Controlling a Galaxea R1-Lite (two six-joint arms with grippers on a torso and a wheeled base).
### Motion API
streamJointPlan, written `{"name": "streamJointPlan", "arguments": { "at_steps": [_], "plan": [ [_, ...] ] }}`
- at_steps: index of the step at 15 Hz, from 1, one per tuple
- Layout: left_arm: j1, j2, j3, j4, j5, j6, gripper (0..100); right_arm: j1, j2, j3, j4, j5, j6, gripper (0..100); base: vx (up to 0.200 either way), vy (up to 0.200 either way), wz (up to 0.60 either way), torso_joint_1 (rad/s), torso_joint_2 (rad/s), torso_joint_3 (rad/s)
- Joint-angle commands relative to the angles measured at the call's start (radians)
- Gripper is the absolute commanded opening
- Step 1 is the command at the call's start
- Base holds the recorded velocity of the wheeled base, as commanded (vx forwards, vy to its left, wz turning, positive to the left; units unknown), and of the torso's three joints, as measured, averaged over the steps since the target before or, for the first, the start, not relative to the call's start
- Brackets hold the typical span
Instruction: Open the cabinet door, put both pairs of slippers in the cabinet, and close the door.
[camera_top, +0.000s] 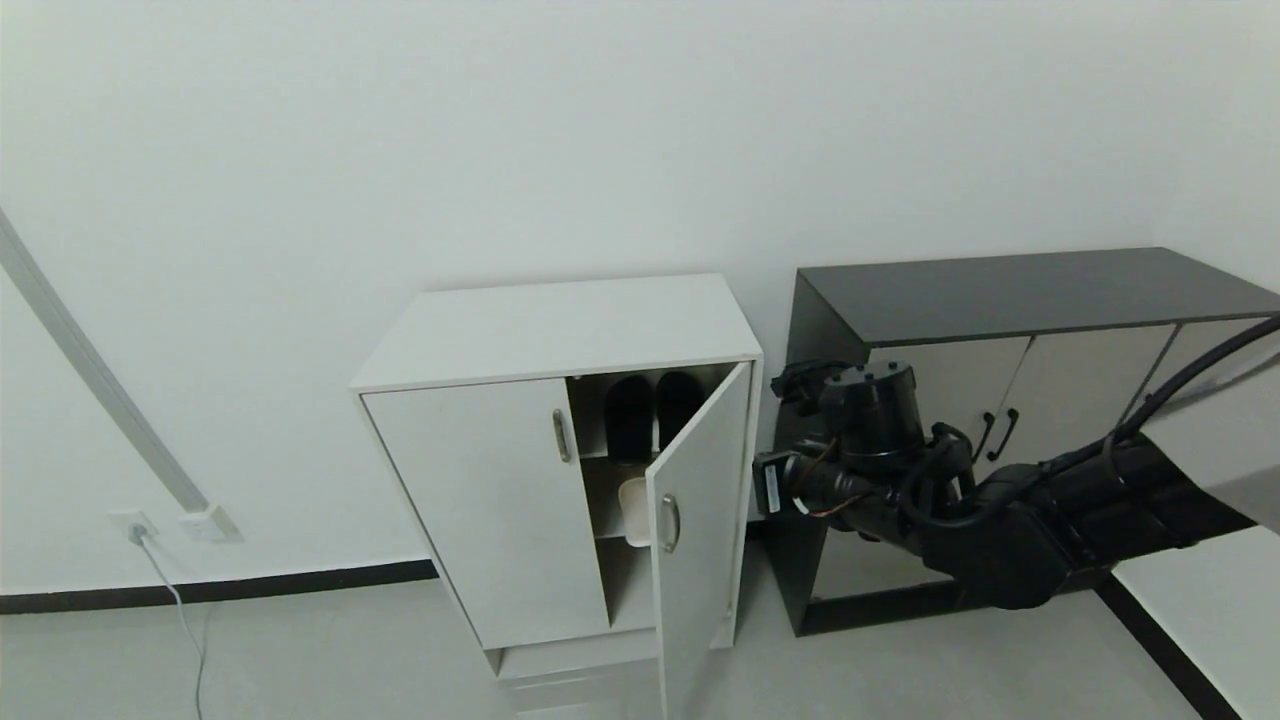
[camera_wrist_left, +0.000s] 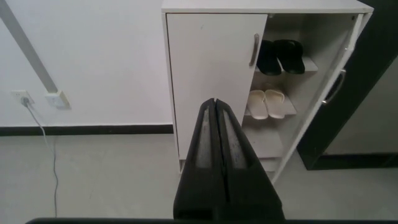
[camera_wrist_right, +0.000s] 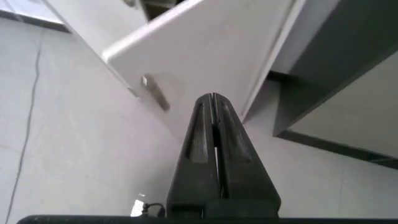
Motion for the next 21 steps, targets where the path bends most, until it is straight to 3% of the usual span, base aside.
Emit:
{"name": "streamJointPlan", "arguments": {
  "at_steps": [1,6,10,14,18,21],
  "plan": [
    [-0.001,0.000,0.000,0.000,0.002,0.001,0,0.003,-0.034,0.024,-0.004,0.018,0.003,0,0.000,0.000,0.60,-0.007,0.00,0.007],
    [0.000,0.000,0.000,0.000,0.002,0.001,0,0.001,-0.051,0.083,-0.050,0.094,-0.002,0,0.000,0.000,0.00,0.000,0.00,0.000],
    [0.000,0.000,0.000,0.000,-0.001,0.003,0,0.004,-0.017,0.247,-0.234,0.095,-0.002,0,0.000,0.000,0.00,0.000,0.00,0.000],
    [0.000,0.000,0.000,0.000,0.000,0.003,0,0.004,0.043,0.359,-0.391,0.101,-0.002,0,0.200,0.000,0.00,-0.002,0.00,0.002],
    [0.000,0.000,0.000,0.000,0.002,0.003,0,0.003,0.067,0.374,-0.407,0.124,0.001,0,0.200,0.000,0.00,0.008,0.00,0.001],
    [0.000,0.000,0.000,0.000,0.003,0.001,0,-0.001,0.104,0.359,-0.452,0.127,0.003,0,0.000,0.000,0.00,0.000,0.00,0.000]
  ]
}}
